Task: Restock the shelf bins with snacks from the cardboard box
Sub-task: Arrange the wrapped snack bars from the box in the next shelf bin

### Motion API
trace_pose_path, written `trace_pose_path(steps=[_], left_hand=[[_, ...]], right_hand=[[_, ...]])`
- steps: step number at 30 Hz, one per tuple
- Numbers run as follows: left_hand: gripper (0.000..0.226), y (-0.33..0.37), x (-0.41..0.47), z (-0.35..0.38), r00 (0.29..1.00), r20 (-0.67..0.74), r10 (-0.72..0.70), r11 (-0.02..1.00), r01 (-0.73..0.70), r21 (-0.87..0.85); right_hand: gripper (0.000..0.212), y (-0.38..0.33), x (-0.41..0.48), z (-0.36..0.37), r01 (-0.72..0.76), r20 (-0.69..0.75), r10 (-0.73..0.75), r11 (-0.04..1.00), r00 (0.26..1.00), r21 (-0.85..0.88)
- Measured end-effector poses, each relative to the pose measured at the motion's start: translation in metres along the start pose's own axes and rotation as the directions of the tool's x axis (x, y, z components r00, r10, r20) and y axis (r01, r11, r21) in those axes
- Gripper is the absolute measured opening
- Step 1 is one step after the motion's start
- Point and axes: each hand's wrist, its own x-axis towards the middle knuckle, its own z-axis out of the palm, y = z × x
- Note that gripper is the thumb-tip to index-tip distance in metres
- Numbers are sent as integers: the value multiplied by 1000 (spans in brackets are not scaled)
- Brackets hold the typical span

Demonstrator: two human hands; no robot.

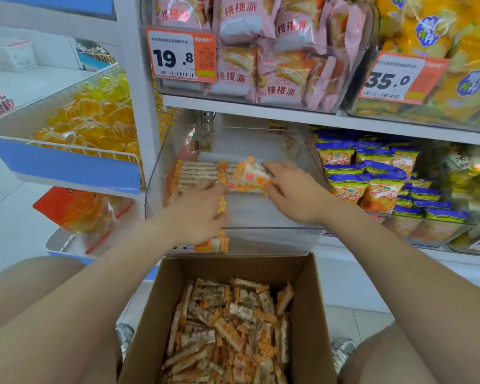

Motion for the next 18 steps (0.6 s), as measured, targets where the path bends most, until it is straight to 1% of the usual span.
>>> trace_pose_path(steps=[1, 2, 3, 5, 8, 11, 12, 14, 16, 18], left_hand=[[56, 1, 4, 1, 999, 39, -12, 999, 10, 52], [57, 2, 8, 1, 999, 48, -15, 997, 11, 82], [57, 2, 12, 0, 999, 42, -6, 995, 2, 97], [60, 0, 22, 0, 998, 62, 5, 993, -12, 115], [64, -7, 35, 1, 989, 149, -17, 986, -9, 169], [69, -12, 45, 3, 970, 237, -55, 982, 9, 188], [69, -13, 46, 4, 961, 268, -74, 982, 23, 189], [65, -14, 48, 7, 947, 306, -99, 980, 39, 196], [64, -13, 47, 8, 947, 305, -98, 978, 35, 204], [63, -12, 45, 8, 951, 295, -89, 979, 28, 202]], right_hand=[[46, 5, 11, 7, -5, 84, 10, 998, 996, -60], [44, 8, 20, 15, -8, 149, 25, 994, 989, -109], [41, 8, 28, 22, -11, 195, 42, 987, 980, -157], [39, 8, 41, 37, -9, 238, 73, 966, 968, -259], [42, 5, 54, 54, 15, 227, 73, 931, 971, -364], [38, 2, 65, 56, 29, 140, 34, 904, 990, -426], [36, 2, 68, 57, 13, 107, 38, 897, 994, -441], [37, 2, 71, 59, -84, 57, 116, 913, 992, -399], [47, 0, 72, 61, -213, 52, 237, 936, 970, -280], [58, -1, 73, 62, -297, 54, 311, 938, 949, -176]])
